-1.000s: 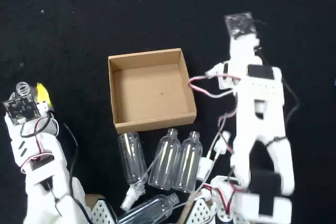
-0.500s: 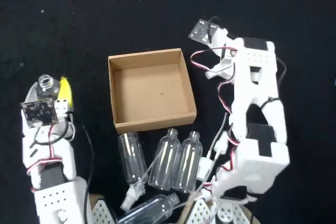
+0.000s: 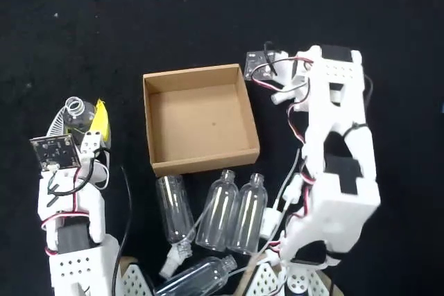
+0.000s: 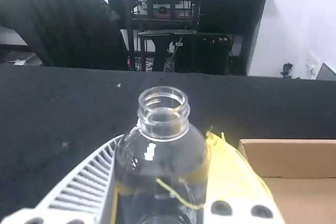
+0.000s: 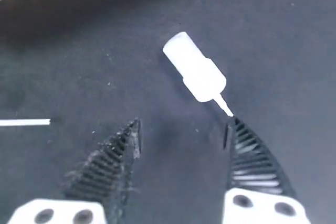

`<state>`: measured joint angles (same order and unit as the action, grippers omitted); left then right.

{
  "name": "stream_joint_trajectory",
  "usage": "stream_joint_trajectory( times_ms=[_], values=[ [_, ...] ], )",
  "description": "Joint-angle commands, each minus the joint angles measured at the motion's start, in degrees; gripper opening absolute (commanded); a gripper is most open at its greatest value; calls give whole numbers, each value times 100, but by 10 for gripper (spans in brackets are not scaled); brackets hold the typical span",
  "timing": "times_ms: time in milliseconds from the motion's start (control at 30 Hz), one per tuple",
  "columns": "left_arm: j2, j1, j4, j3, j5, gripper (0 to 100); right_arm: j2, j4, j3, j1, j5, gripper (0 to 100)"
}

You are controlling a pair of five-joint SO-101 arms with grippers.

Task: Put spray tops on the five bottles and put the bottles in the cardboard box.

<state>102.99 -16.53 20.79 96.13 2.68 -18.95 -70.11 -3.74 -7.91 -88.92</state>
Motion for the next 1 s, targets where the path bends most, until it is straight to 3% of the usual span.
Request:
stream_joint_trajectory(
  times_ms=[0,267,533,700,733,867,967],
  values=[
    [132,92,26,119,-79,30,-488,105,-927,123,9,225],
    [132,92,123,119,-70,30,-1560,97,-2009,167,-141,222],
    [132,92,132,119,-70,30,-2026,97,-2123,378,-246,220],
    [132,92,141,119,-53,30,-2062,97,-2079,255,-176,54],
    [132,92,141,119,-53,30,-2062,97,-2079,193,-44,13],
    [132,92,141,119,-44,30,-1974,105,-2176,-167,721,34],
    [132,92,141,119,-44,30,-1754,9,-2167,-527,1996,34]
  ],
)
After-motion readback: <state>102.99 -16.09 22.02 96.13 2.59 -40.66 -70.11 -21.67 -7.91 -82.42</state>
